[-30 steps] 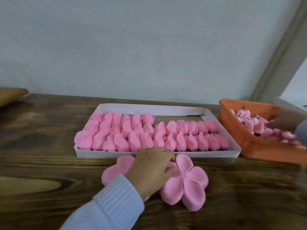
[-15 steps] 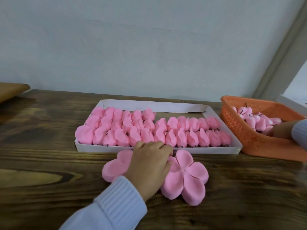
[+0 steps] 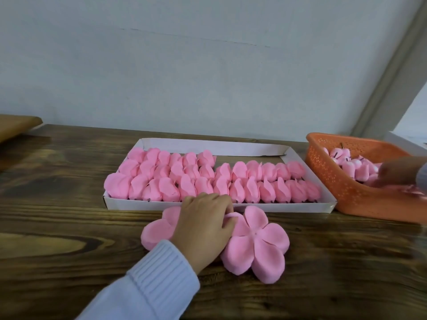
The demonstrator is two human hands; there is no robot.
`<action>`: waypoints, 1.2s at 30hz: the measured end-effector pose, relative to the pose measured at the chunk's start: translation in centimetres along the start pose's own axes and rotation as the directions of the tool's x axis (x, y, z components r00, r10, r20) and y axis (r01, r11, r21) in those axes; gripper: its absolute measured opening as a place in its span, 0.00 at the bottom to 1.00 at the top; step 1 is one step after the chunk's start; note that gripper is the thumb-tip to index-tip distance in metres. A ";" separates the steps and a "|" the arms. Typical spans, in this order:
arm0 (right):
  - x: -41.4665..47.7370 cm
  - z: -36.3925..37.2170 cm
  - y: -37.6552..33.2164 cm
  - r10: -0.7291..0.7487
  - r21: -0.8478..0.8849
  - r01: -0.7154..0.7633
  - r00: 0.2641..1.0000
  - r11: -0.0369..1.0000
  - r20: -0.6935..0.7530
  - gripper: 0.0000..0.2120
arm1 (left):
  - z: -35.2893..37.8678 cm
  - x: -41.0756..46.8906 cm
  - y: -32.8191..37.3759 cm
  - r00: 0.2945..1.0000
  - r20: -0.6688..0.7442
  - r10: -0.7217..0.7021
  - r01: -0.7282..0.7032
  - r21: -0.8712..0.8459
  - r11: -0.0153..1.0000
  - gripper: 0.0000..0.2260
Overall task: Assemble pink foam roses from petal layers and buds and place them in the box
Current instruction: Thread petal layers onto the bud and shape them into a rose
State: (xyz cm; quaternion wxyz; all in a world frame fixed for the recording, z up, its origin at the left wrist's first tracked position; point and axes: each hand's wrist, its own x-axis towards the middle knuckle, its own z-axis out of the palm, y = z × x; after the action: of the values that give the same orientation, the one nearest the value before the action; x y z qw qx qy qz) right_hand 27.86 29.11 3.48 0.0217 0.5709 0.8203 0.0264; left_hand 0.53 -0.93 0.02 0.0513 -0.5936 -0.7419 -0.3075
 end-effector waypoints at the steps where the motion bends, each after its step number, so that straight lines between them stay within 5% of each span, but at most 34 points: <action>1: 1.0 -4.5 0.5 0.065 0.083 -0.063 0.998 0.995 -0.022 0.16 | -0.1 0.0 0.1 1.000 -0.008 0.003 -0.003 -0.029 1.000 0.06; 3: 0.4 -7.8 -0.9 0.164 0.241 -0.094 0.943 0.966 -0.289 0.16 | -0.1 0.1 0.2 1.000 -0.013 -0.013 0.011 -0.149 0.989 0.06; 6: -4.6 -8.2 -4.9 0.280 0.599 0.183 0.754 0.780 -0.595 0.18 | -0.3 0.0 0.4 0.996 0.001 -0.090 0.084 -0.371 0.925 0.07; 10: -12.1 -5.0 -14.1 0.064 0.772 0.561 0.795 0.299 -0.603 0.08 | -0.7 0.2 0.4 0.989 0.007 -0.148 0.134 -0.472 0.872 0.09; 14: -15.1 -1.1 -18.5 -0.183 0.865 0.500 0.855 0.038 -0.486 0.11 | -1.0 0.4 0.3 0.957 0.071 -0.280 0.269 -0.573 0.774 0.06; 17: -15.3 0.0 -18.7 -0.263 0.854 0.520 0.823 -0.005 -0.503 0.08 | -1.0 0.6 0.3 0.894 0.145 -0.424 0.405 -0.667 0.626 0.07; 21: -15.0 1.0 -18.5 -0.245 0.860 0.507 0.828 -0.057 -0.504 0.10 | -1.3 1.1 0.8 0.764 0.363 -0.534 0.483 -0.870 0.100 0.08; 26: -15.0 0.7 -18.7 -0.339 0.888 0.446 0.822 -0.115 -0.457 0.11 | -2.7 1.4 1.3 0.765 0.568 -0.303 0.488 -0.819 -0.301 0.13; 32: -15.7 0.9 -19.2 -0.313 0.919 0.364 0.864 -0.148 -0.393 0.07 | -2.4 0.8 0.7 0.756 0.653 -0.032 0.531 -0.642 -0.553 0.18; 36: -15.6 1.0 -19.3 -0.347 0.906 0.421 0.842 -0.054 -0.412 0.08 | -1.7 -0.3 0.7 0.807 0.590 -0.002 0.514 -0.704 -0.491 0.13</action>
State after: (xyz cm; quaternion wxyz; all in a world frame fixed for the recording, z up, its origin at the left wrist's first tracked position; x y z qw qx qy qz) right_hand 15.30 7.76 1.22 -0.3827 0.1769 0.7415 -0.5219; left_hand 0.74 -1.97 1.58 -0.6606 -0.1756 -0.2713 -0.6776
